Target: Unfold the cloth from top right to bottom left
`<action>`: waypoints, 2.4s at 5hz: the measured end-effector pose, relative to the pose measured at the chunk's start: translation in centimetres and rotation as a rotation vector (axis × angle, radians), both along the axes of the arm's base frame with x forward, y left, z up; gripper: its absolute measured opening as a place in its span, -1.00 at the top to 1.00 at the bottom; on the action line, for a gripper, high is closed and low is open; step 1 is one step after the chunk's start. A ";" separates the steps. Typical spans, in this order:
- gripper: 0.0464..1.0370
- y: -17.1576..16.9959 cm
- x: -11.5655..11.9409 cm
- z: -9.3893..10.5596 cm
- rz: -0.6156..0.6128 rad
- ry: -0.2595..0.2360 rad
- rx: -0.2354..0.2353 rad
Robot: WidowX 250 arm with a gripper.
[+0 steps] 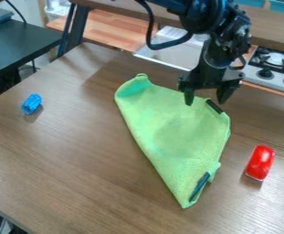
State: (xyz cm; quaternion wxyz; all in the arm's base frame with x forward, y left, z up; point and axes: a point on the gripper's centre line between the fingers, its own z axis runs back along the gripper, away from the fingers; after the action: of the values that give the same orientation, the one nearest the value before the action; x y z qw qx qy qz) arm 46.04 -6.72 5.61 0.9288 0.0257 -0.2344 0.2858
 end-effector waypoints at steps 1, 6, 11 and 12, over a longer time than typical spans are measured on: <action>-0.93 -0.2 -0.1 -1.2 0.002 0.013 0.008; -0.93 -1.3 0.3 -2.7 0.019 0.010 0.000; -0.84 -4.0 3.0 -2.3 0.018 0.015 -0.024; -0.28 -3.9 3.2 -2.2 0.018 0.002 -0.014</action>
State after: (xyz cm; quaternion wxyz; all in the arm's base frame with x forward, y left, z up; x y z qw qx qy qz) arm 49.20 -10.63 3.45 0.9266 0.0215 -0.2311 0.2960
